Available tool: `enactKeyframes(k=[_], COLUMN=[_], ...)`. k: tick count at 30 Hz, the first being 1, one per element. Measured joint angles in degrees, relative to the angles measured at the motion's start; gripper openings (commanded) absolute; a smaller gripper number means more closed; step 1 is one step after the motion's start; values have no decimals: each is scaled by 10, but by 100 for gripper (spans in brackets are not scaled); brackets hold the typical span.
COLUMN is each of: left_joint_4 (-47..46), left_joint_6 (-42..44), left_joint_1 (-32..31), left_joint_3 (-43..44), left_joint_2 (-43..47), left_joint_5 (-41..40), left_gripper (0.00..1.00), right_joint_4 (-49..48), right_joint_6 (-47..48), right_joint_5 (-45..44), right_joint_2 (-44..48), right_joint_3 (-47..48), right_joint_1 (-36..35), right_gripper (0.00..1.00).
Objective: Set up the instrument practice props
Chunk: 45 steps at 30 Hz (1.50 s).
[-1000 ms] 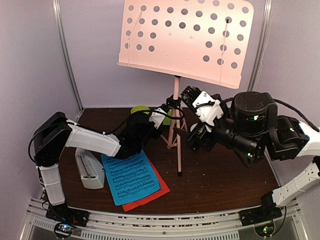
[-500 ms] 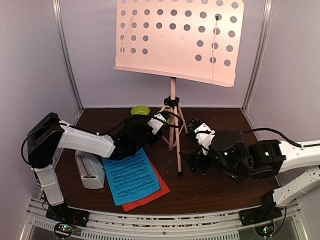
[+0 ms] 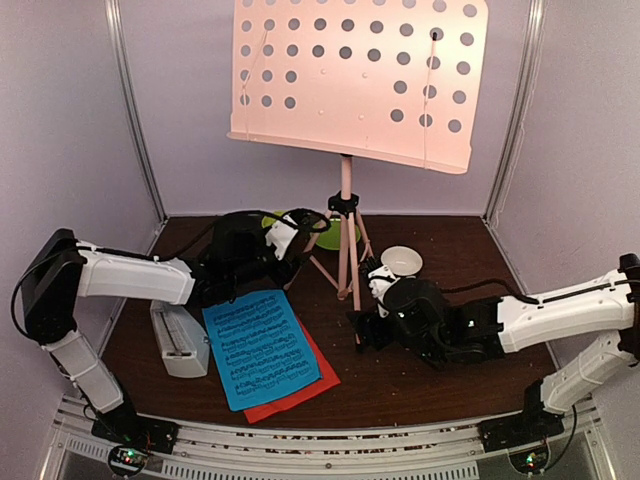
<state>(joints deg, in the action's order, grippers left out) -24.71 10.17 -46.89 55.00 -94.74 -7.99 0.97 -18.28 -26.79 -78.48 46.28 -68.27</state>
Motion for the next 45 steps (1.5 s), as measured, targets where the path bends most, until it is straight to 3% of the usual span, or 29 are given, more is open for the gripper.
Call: enactKeyframes(k=[14,28,39,45], left_joint_4=[45,94,98,94], left_joint_6=[-39,2,5,30], left_joint_1=[41,72,76,75], left_joint_3=[9,113,112,110], left_joint_2=[-54,-128,-132,-132], left_joint_5=[99,156,172,165], left_gripper=[54,42,17,2], right_joint_4=[-148,-162,-150,-141], right_joint_6=[42,63,63,37], right_joint_5=[91,94,87,83], right_joint_2=[-103,-156,-174,-172], right_joint_3=[-39,-12,10,10], right_joint_1=[74,84,94,96], right_gripper=[65,52,27,4])
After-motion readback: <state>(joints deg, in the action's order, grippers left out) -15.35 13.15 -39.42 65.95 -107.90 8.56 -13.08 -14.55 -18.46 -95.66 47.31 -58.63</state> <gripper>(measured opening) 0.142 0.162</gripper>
